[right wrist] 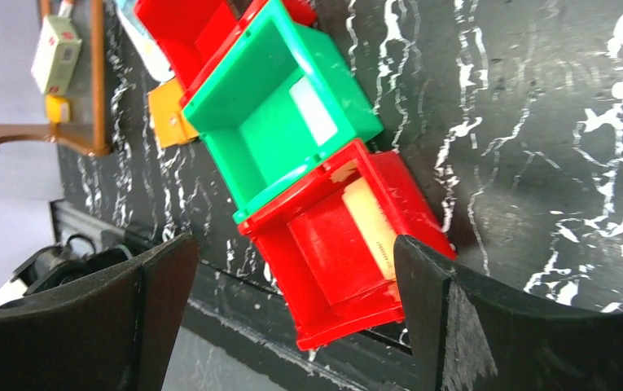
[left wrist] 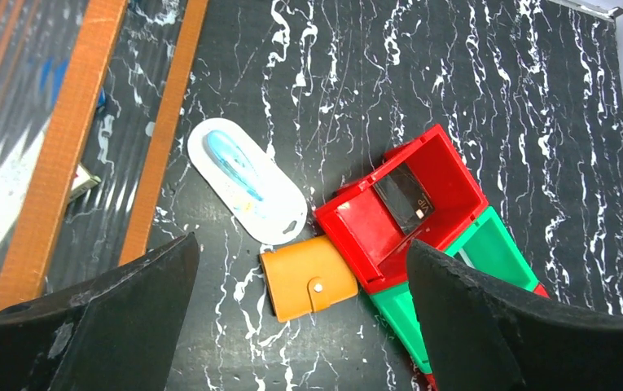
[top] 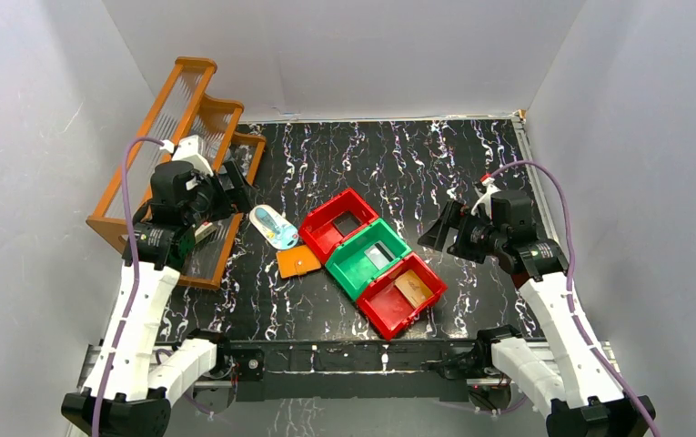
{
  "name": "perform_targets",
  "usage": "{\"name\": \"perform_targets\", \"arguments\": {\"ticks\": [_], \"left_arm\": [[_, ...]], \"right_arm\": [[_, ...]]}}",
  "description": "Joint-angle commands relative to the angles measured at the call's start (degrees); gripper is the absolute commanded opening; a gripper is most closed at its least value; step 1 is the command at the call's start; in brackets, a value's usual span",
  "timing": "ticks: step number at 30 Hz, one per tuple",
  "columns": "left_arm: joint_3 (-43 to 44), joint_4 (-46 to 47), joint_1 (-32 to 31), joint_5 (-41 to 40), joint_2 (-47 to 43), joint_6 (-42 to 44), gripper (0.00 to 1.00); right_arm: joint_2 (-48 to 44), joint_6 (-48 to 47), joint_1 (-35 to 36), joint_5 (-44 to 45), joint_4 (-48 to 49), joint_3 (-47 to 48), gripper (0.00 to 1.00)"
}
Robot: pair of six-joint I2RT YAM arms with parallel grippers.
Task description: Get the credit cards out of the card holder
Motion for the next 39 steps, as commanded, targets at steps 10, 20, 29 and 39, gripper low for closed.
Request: {"name": "perform_targets", "arguments": {"ticks": [10, 20, 29, 39], "left_arm": [[-3.51, 0.64, 1.51, 1.48, 0.28, -4.53, 0.98], [-9.77, 4.03, 1.68, 0.43, -5.94, -3.8, 0.98], [-10.97, 3.47, 1.77, -1.72, -7.68, -2.32, 0.98], [-11.84, 4.05, 1.72, -1.09, -7.41, -2.87, 0.98]], "right_arm": [[9.62, 9.99, 27.13, 13.53, -1.1, 7.23, 0.98], [18.52, 28.19, 48.12, 35.7, -1.74, 9.33, 0.99], [18.39, 38.74, 50.73, 41.42, 2.03, 3.27, 0.98], [21.5, 44.57, 48.99, 51.28, 2.7, 0.6, 0.98]]}}
